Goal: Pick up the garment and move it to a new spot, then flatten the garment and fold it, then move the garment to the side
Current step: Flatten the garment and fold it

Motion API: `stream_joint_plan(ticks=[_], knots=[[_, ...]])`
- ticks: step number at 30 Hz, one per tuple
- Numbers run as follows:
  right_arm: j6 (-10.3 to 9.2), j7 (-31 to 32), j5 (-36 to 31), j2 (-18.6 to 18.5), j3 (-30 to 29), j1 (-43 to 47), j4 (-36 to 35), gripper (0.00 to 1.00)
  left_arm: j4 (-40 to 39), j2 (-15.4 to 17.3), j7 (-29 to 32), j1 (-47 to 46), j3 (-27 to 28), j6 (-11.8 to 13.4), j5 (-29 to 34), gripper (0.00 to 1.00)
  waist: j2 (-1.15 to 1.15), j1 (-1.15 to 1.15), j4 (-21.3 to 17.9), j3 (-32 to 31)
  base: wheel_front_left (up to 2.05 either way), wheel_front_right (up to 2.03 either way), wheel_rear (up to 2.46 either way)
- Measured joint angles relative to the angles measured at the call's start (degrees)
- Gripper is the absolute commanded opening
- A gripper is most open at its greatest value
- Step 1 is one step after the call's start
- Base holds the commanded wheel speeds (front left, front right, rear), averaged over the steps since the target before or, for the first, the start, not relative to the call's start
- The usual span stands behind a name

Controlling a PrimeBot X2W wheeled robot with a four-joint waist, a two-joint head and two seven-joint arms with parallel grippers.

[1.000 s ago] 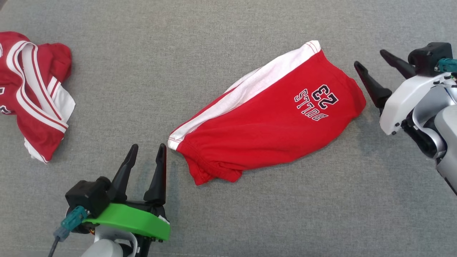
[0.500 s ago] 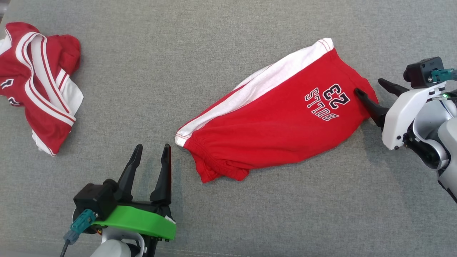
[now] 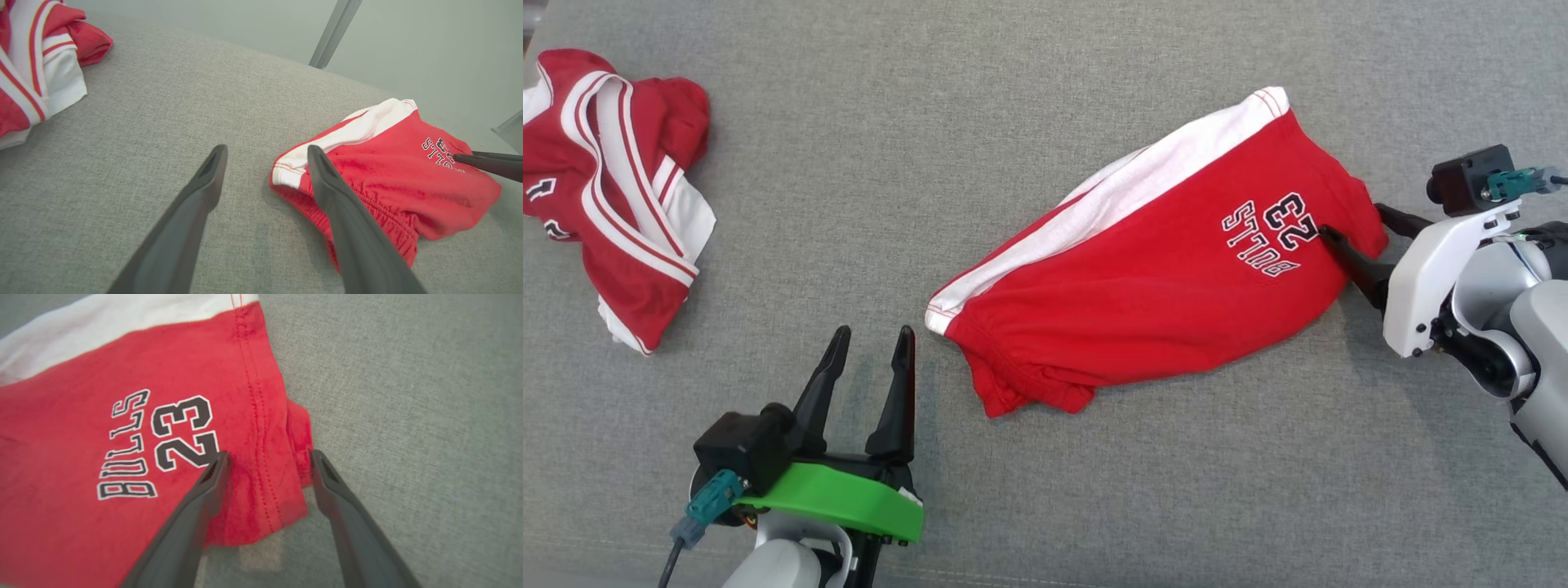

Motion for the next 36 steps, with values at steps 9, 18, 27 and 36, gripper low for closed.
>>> stream_joint_plan(ticks=[9,18,27,36], knots=[[-0.01,0.8,3.2,2.9,1.4,-1.6,1.7,0.0,1.8,-0.6,0.0,-1.3,0.3,-1.0,0.2,1.0,0.0,0.0,-0.4,0.5,0.0,0.0,0.0],[-0.01,-1.5,9.5,-0.7,-0.1,3.4,-0.3,0.0,2.4,0.1,0.0,0.8,1.3,-0.9,0.2,1.0,0.0,0.0,-3.8,-1.8,0.0,0.0,0.0],[-0.01,-5.8,14.2,-4.0,-4.5,14.8,-4.6,0.0,1.4,1.0,0.8,3.7,0.9,0.2,-0.2,1.0,0.0,0.0,-8.9,-4.9,0.0,0.0,0.0],[-0.01,-8.2,13.6,-0.7,-6.7,19.9,-2.5,0.0,0.9,2.6,1.3,4.1,0.8,0.9,0.2,1.0,0.0,0.0,-12.8,-6.7,0.0,0.0,0.0]])
